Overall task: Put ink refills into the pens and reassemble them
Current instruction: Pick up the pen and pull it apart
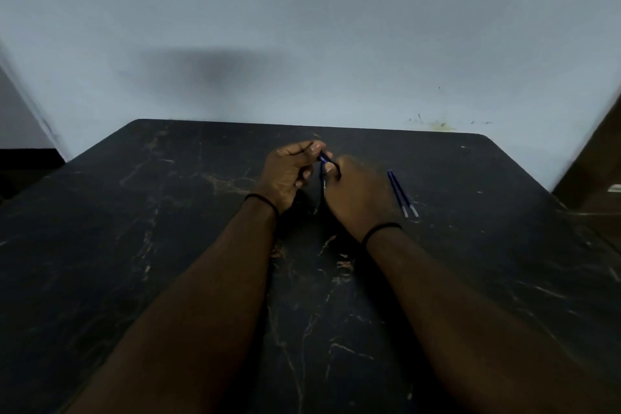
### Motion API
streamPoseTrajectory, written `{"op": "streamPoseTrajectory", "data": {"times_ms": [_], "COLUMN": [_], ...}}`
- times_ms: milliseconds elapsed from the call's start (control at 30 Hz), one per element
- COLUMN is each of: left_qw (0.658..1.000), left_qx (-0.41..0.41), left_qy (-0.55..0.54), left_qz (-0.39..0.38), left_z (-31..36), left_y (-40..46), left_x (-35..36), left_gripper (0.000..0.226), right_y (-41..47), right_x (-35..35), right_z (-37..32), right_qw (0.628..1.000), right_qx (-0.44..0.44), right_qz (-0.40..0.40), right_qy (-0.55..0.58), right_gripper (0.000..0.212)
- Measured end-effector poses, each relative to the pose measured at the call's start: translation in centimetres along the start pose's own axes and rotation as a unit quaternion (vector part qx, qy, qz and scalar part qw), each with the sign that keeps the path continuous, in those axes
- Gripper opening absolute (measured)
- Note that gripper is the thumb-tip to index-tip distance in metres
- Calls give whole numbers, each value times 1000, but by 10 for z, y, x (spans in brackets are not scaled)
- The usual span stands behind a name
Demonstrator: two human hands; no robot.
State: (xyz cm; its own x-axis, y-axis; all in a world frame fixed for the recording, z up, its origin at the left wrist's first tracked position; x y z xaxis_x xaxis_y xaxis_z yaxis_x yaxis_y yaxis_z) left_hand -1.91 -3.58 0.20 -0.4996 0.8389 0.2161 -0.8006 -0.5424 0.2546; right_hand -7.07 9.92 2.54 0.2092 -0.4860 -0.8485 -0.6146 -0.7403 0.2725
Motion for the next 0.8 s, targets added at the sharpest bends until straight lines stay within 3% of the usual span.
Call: {"op": "streamPoseTrajectory", "data": {"times_ms": [233, 400, 500, 667, 800], "left_qw": [1000, 1000, 998, 965, 919], "left_qx": [3, 6, 5, 22, -1], "left_qy": [2, -20, -13, 168, 325], "left_qz": [17, 21, 60, 200, 223], "left_z": [-2, -1, 5, 16, 16], "left_y": [0, -2, -4, -2, -2], "left_x": [-2, -3, -12, -37, -47], "left_gripper": [15, 15, 14, 13, 26], "right_y": [-3, -7, -13, -21, -21], "right_x": [0, 1, 1, 1, 1], "right_z": [-3, 2, 5, 10, 13], "right_qw": [1000, 998, 998, 998, 997], "right_qx": [21, 45, 48, 52, 54], "right_qz": [4, -3, 9, 23, 30], "right_qy": [11, 34, 35, 25, 34], "right_gripper": [31, 44, 45, 40, 40]}}
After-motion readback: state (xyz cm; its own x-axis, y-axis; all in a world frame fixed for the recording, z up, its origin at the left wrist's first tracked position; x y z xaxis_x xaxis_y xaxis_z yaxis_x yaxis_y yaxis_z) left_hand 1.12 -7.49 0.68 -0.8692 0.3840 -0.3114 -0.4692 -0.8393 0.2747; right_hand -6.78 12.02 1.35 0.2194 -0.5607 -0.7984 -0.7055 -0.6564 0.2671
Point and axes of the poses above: each hand's wrist, its own y-axis towards the middle knuckle, its own x-axis out of the palm, z = x × y, the point moved 5 cm from there along y, towards the middle knuckle, and after that the axes turned 9 degrees about -z, right-handed, at the moved point
